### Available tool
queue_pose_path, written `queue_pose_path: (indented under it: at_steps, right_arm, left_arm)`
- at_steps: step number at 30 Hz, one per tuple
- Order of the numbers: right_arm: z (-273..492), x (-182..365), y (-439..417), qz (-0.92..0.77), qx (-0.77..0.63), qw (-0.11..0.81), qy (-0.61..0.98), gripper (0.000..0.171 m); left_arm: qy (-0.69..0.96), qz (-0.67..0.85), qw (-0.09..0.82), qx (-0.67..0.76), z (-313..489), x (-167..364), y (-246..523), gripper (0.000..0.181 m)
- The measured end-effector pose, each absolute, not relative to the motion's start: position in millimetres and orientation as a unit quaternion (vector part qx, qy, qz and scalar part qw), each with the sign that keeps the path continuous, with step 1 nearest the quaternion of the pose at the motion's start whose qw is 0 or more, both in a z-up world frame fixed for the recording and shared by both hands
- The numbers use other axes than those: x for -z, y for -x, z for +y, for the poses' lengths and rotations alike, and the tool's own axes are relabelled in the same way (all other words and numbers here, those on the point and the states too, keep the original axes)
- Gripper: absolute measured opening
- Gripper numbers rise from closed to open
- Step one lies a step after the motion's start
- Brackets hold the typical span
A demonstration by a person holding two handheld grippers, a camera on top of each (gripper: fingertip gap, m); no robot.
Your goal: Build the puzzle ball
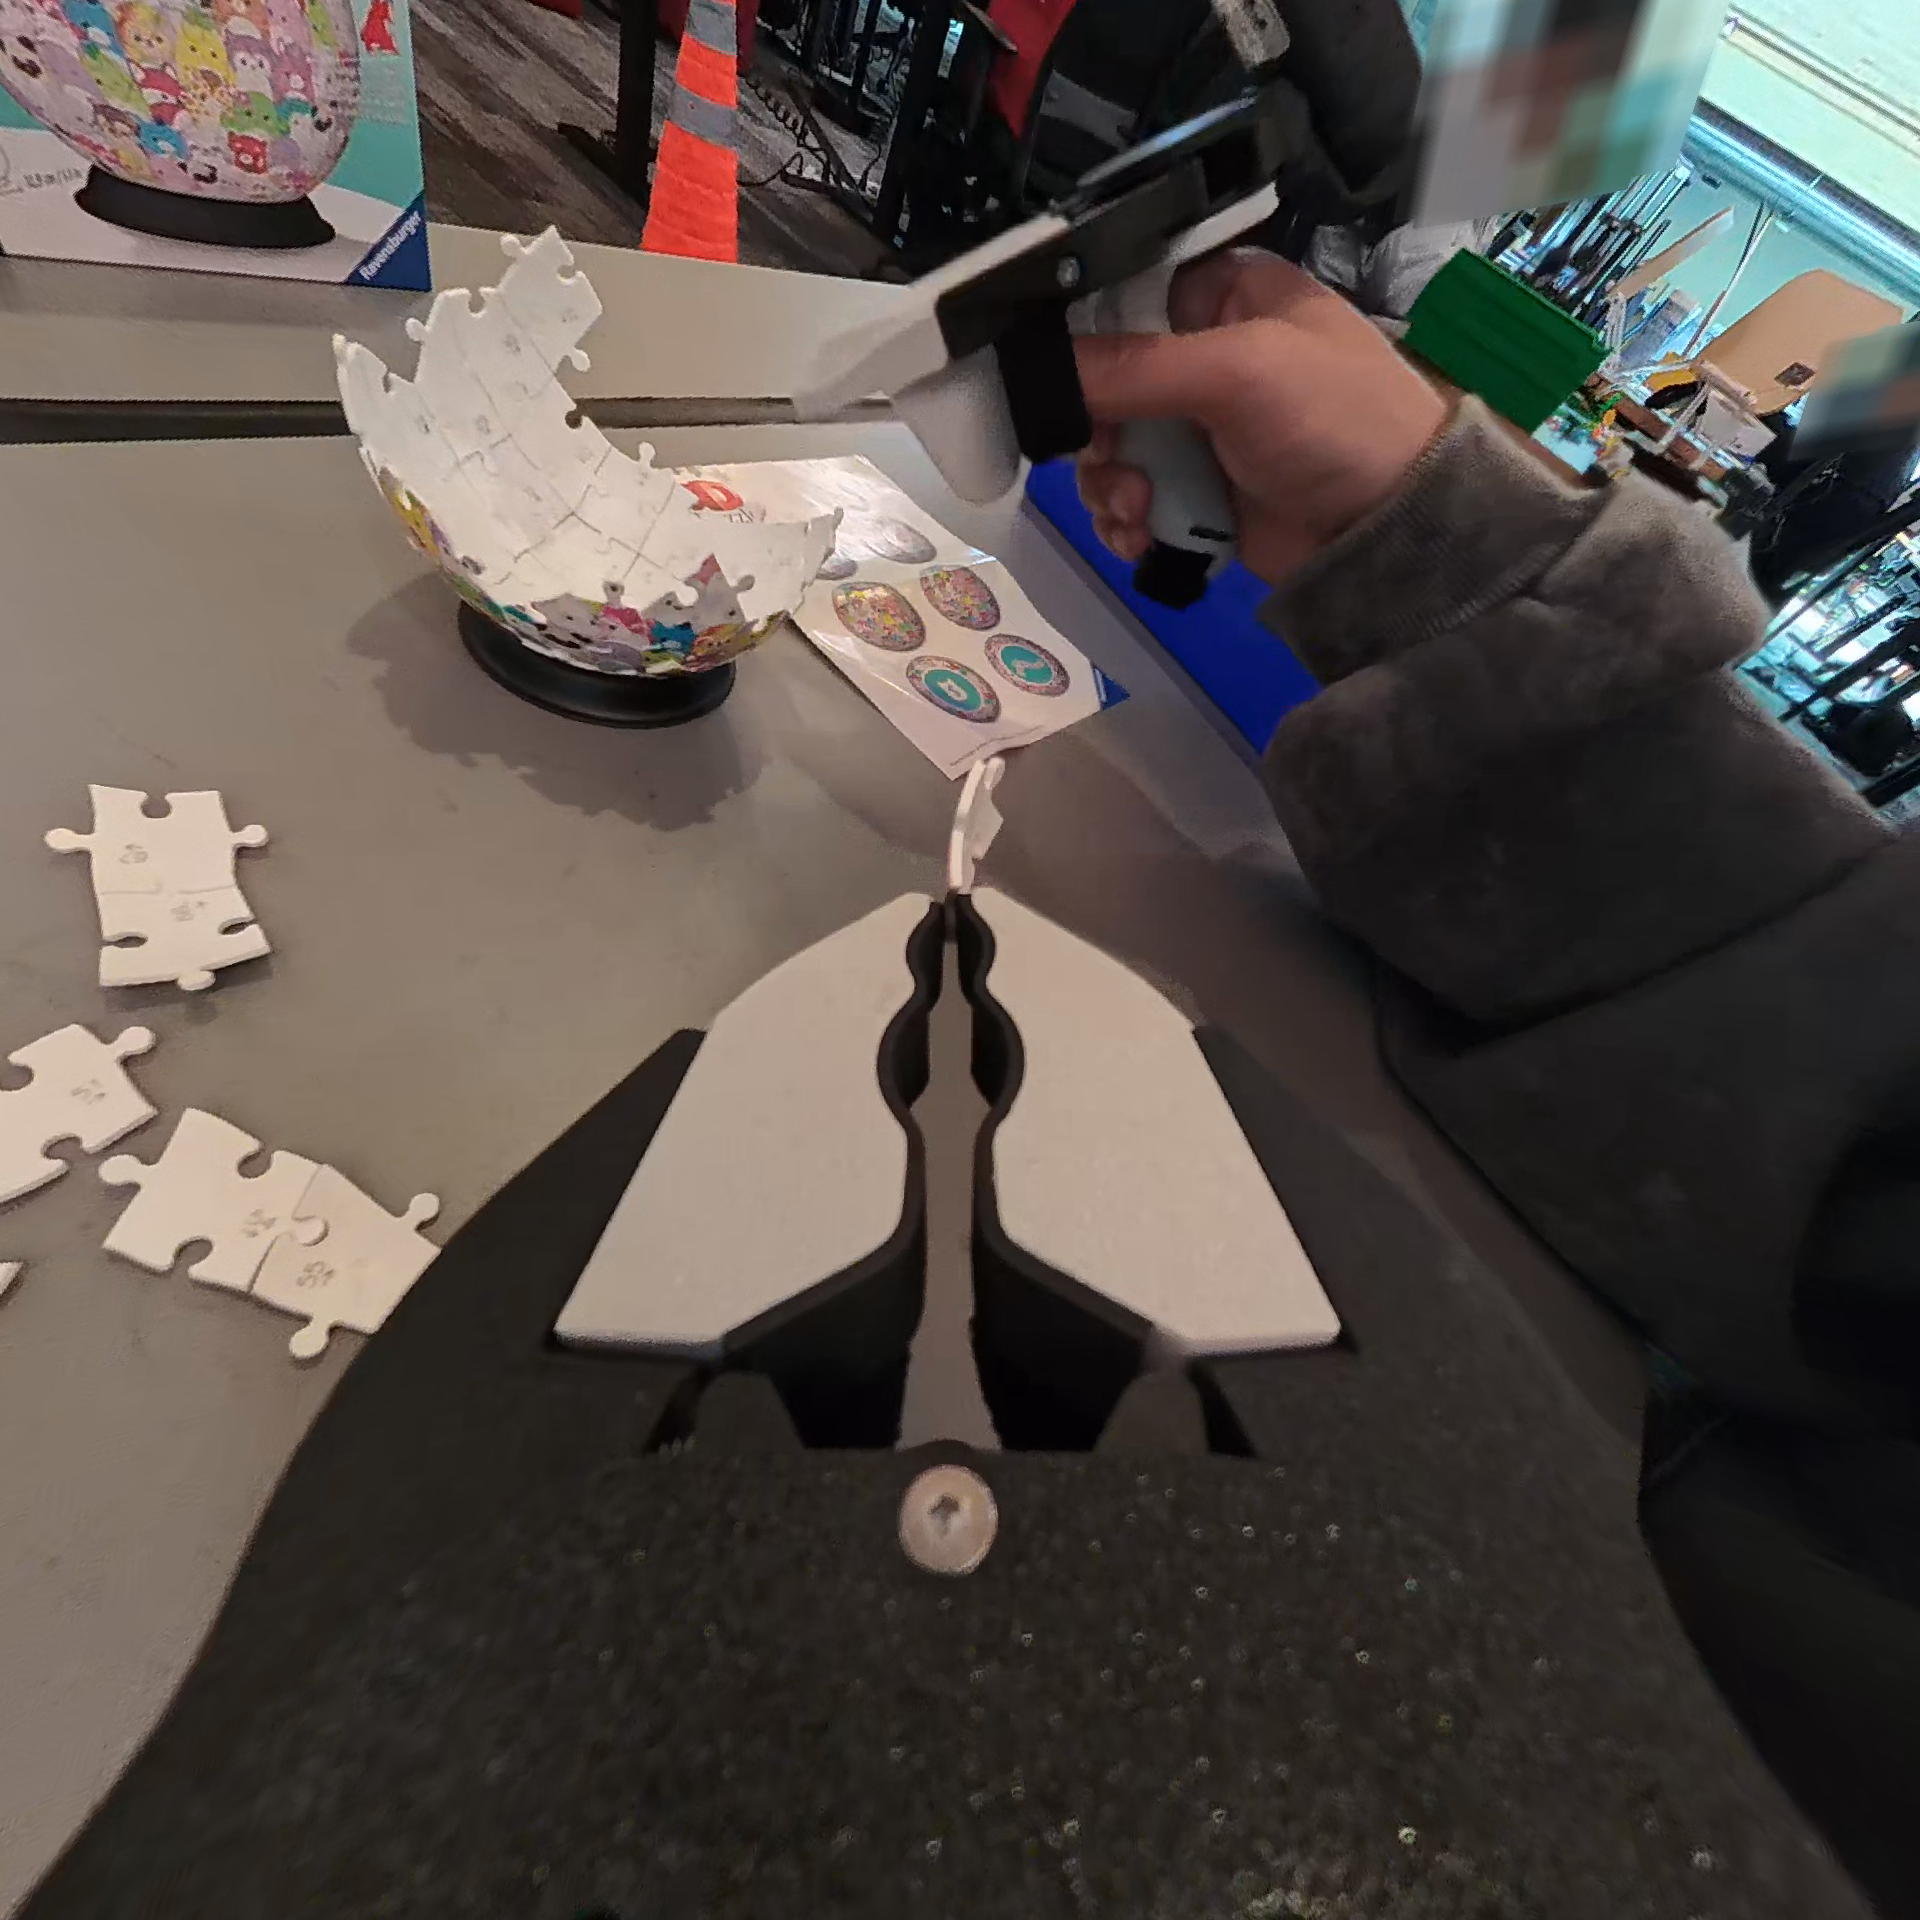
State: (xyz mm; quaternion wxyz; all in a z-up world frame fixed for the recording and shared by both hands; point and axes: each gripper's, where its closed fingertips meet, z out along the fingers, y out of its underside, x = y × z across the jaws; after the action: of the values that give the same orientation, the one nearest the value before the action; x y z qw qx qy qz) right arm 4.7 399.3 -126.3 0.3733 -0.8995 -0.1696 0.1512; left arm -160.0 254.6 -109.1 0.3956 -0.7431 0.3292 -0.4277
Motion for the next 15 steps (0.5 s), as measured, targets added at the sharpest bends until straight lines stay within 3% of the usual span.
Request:
queue_pose_path:
  at_steps: [2,6,10,15]
  right_arm:
    - [416,129,-20,-0.202,-0.131,0.412,0.879,0.023]
    - [424,156,-22,-0.253,-0.152,0.399,0.868,0.006]
    - [419,176,-10,-0.234,-0.234,0.339,0.880,0.000]
    - [415,174,-6,-0.200,-0.297,0.337,0.871,0.000]
  left_arm:
    - [0.743,0.330,0.396,0.428,254,109,159,0.002]
    - [0.744,0.332,0.395,0.424,254,111,158,0.002]
    - [0.746,0.334,0.393,0.421,254,113,157,0.002]
    - [0.746,0.335,0.391,0.421,254,115,157,0.002]
